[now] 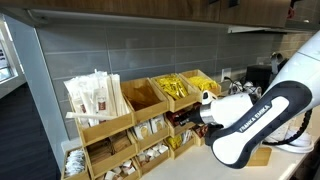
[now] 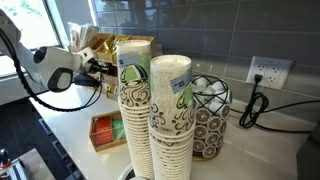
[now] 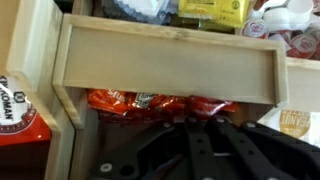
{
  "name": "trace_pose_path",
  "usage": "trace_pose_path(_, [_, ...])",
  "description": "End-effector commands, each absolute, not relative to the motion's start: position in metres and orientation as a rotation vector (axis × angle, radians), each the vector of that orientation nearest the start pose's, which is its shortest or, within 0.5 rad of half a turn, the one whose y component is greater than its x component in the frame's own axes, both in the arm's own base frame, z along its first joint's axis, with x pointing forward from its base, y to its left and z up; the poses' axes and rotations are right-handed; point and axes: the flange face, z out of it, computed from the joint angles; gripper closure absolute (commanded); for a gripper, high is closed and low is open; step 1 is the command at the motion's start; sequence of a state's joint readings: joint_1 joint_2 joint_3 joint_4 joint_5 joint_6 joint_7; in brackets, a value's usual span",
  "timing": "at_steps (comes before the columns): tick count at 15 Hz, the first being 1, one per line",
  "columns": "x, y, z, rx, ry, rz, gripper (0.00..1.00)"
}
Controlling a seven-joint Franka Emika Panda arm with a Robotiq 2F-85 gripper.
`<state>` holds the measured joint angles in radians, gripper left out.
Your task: Pick up the red sachets from the counter and put them in the second middle tray from the right
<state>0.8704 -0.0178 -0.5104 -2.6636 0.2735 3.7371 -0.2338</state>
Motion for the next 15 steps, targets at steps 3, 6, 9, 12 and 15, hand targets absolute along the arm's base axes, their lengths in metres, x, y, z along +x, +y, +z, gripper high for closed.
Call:
trace_pose_path(3, [0.465, 0.120, 0.357, -2.608, -0.293, -1.660, 0.96])
trace_pose_path(6, [0.468, 0.115, 0.354, -2.606, -0.276, -1.692, 0.60])
trace_pose_path(9, [0.467, 0.109, 0.362, -2.598, -0.276, -1.704, 0.38])
trace_pose_path(12, [0.460, 0.107, 0.374, -2.587, -0.300, -1.691, 0.17])
trace_pose_path(15, [0.455, 0.107, 0.383, -2.583, -0.338, -1.665, 0.00])
